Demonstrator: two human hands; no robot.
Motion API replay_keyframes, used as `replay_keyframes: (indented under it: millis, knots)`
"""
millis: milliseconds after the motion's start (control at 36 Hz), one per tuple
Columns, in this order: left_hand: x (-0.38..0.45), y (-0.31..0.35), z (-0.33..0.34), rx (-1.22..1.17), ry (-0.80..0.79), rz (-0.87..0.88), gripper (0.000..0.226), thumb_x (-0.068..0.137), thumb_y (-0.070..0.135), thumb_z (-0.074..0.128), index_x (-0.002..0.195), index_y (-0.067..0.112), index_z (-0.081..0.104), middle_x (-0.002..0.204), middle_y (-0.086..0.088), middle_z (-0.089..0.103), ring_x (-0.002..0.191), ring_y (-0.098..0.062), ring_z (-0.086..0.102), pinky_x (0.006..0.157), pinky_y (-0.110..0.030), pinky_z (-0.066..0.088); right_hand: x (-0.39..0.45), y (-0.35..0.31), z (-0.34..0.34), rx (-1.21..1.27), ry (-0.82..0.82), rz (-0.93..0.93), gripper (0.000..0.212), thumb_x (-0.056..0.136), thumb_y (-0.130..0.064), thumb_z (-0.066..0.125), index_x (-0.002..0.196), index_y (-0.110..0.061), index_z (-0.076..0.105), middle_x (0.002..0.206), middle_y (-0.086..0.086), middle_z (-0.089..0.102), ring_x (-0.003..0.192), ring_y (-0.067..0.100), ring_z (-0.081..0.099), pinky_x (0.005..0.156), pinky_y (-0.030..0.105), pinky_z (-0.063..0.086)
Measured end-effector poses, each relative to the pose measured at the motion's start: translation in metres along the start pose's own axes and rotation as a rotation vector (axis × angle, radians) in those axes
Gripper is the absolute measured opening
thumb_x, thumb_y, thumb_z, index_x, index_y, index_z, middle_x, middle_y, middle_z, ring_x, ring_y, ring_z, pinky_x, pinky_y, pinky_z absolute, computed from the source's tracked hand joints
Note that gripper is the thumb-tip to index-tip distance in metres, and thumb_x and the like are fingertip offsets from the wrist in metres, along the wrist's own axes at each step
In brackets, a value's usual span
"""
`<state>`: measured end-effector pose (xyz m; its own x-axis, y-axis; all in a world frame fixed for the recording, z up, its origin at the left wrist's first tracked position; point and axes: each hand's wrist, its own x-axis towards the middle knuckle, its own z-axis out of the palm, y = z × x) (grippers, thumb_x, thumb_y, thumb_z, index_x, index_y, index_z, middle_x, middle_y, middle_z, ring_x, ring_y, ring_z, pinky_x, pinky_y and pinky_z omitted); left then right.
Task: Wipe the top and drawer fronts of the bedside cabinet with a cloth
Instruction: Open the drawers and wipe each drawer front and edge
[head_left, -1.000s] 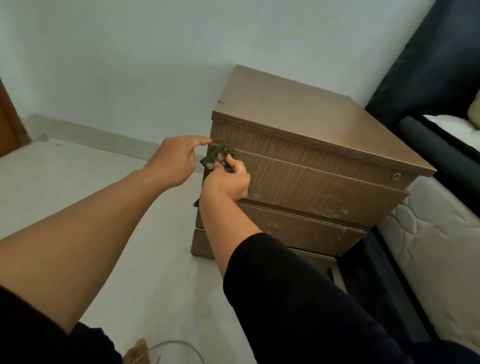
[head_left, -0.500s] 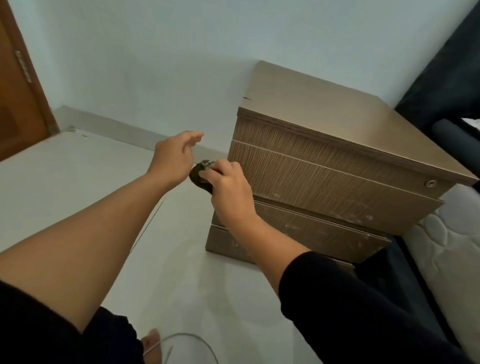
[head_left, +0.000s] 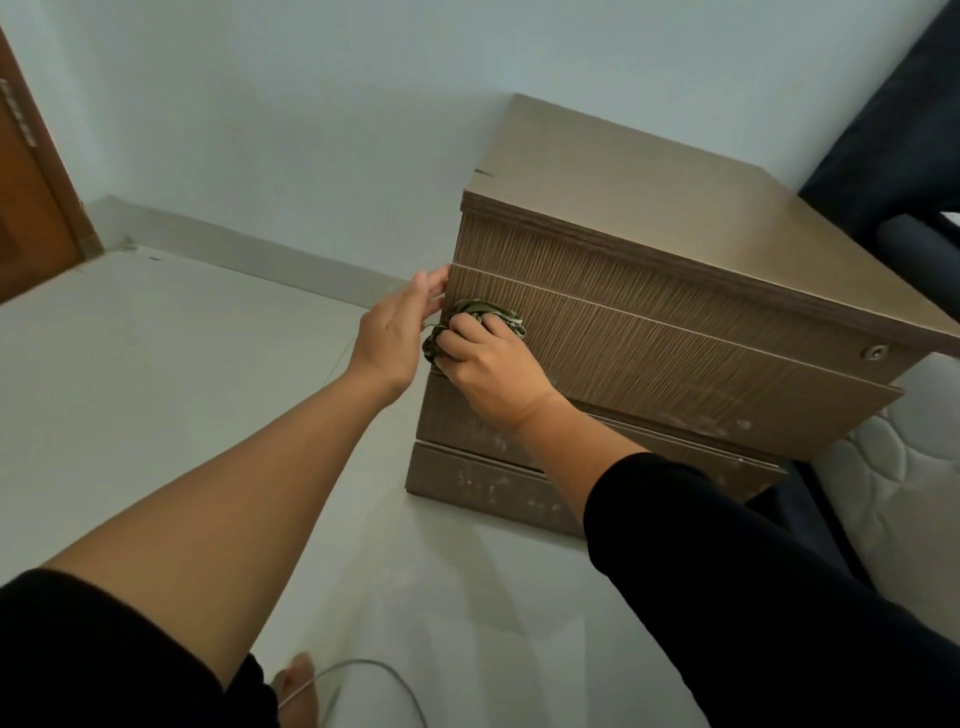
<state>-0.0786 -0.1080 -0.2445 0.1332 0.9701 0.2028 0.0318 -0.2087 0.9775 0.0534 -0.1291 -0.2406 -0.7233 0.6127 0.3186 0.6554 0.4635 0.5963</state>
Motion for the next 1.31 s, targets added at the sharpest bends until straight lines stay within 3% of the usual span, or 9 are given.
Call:
replay_keyframes:
  millis: [111,222,361,500,583,667,861,972,1306]
  knots:
    - [-0.007,-0.006,0.005,0.046,0.043,0.007,0.049,0.087,0.060,0.022,0.127,0.048,0.049,0.125,0.018,0.055,0.118,0.000,0.050,0.107,-0.028,0.036,-0.003,0.003,0.001,0.002,-0.013,-0.040,0.021,0.079,-0.017,0.055,0.074,-0.022,0.075,0.076,-0.009,0.066,0.079,0.014,0.065,0.066,0.025,0.050]
    - [-0.012,-0.007,0.013,0.118,0.065,0.029,0.056,0.089,0.058,0.021,0.137,0.038,0.040,0.141,0.006,0.048,0.131,-0.009,0.042,0.111,-0.038,0.034,-0.009,0.007,0.001,0.017,-0.046,-0.087,0.007,0.072,-0.021,0.067,0.071,-0.022,0.074,0.075,-0.009,0.066,0.078,0.014,0.065,0.065,0.025,0.051]
    - [-0.019,-0.004,0.023,0.294,0.117,0.110,0.051,0.099,0.042,0.021,0.145,0.022,0.030,0.150,0.000,0.035,0.138,-0.013,0.030,0.109,-0.022,0.021,-0.022,0.011,0.002,0.013,-0.118,-0.093,0.007,0.073,-0.027,0.071,0.067,-0.026,0.075,0.080,-0.012,0.068,0.081,0.012,0.065,0.066,0.024,0.051]
    - [-0.025,-0.005,0.028,0.482,0.072,0.160,0.055,0.099,0.041,0.020,0.149,0.016,0.017,0.156,-0.002,0.021,0.142,-0.014,0.018,0.107,-0.018,0.012,-0.039,0.019,0.004,-0.006,-0.170,-0.102,0.009,0.076,-0.031,0.067,0.073,-0.030,0.075,0.085,-0.014,0.066,0.088,0.012,0.064,0.072,0.024,0.051]
    - [-0.029,-0.009,0.031,0.642,-0.002,0.151,0.059,0.098,0.044,0.020,0.149,0.016,0.012,0.158,-0.002,0.006,0.144,-0.013,0.008,0.107,-0.019,0.007,-0.046,0.025,0.002,-0.011,-0.182,-0.097,0.008,0.075,-0.032,0.068,0.071,-0.030,0.075,0.082,-0.015,0.066,0.086,0.011,0.065,0.070,0.024,0.051]
    - [-0.032,-0.013,0.035,0.787,-0.030,0.131,0.061,0.097,0.044,0.020,0.149,0.013,0.011,0.158,-0.004,-0.007,0.145,-0.018,0.001,0.115,-0.032,0.010,-0.055,0.031,0.001,-0.020,-0.167,-0.102,0.004,0.070,-0.032,0.072,0.070,-0.030,0.076,0.079,-0.015,0.067,0.085,0.011,0.065,0.068,0.023,0.051]
    - [-0.037,-0.022,0.048,1.034,-0.043,0.162,0.058,0.099,0.039,0.020,0.149,0.012,0.007,0.157,-0.002,-0.015,0.144,-0.016,-0.014,0.116,-0.043,0.002,-0.078,0.045,-0.002,-0.004,-0.076,-0.084,0.005,0.067,-0.027,0.078,0.071,-0.029,0.077,0.080,-0.013,0.068,0.092,0.014,0.052,0.067,0.023,0.050]
    - [-0.038,-0.021,0.060,1.119,-0.111,0.246,0.059,0.099,0.036,0.023,0.149,0.012,0.005,0.157,-0.002,-0.015,0.143,-0.016,-0.016,0.115,-0.040,-0.002,-0.091,0.054,-0.005,0.011,-0.105,-0.094,0.008,0.064,-0.028,0.081,0.072,-0.029,0.077,0.080,-0.013,0.068,0.084,0.014,0.066,0.066,0.022,0.051]
    - [-0.042,-0.023,0.094,1.251,-0.126,0.372,0.062,0.095,0.025,0.033,0.149,0.009,0.008,0.157,-0.004,-0.013,0.143,-0.019,-0.016,0.115,-0.043,-0.002,-0.147,0.087,-0.004,0.030,-0.085,-0.064,0.011,0.078,-0.022,0.067,0.072,-0.023,0.077,0.081,-0.008,0.070,0.079,0.017,0.068,0.066,0.024,0.051]
